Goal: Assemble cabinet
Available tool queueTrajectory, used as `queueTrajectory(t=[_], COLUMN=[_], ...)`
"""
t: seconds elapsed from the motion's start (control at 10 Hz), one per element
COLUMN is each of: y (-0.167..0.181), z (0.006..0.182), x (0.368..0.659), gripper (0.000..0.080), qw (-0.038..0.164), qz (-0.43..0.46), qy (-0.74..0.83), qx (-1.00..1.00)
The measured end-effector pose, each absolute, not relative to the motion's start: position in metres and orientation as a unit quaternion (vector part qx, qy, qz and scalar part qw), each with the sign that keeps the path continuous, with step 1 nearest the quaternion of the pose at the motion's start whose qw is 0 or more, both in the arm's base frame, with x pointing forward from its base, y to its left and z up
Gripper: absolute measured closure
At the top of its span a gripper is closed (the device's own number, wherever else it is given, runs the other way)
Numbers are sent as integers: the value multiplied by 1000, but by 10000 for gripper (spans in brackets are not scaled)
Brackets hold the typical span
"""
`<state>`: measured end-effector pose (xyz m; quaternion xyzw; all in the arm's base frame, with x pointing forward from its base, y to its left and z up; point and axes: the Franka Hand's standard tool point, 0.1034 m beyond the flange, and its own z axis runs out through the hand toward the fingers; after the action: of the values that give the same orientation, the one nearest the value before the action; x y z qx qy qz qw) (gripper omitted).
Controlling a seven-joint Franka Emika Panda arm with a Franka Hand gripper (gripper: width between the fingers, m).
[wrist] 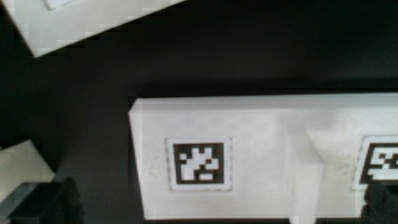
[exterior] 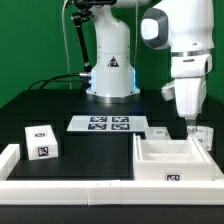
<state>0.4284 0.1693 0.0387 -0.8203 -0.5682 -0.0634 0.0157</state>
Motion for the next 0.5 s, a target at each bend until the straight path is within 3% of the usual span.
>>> queueTrajectory(t=[0.5], y=[186], z=[29], x=[413], gripper=[2], qw=[25], qz=[-78], qy=[-563], qx=[-823])
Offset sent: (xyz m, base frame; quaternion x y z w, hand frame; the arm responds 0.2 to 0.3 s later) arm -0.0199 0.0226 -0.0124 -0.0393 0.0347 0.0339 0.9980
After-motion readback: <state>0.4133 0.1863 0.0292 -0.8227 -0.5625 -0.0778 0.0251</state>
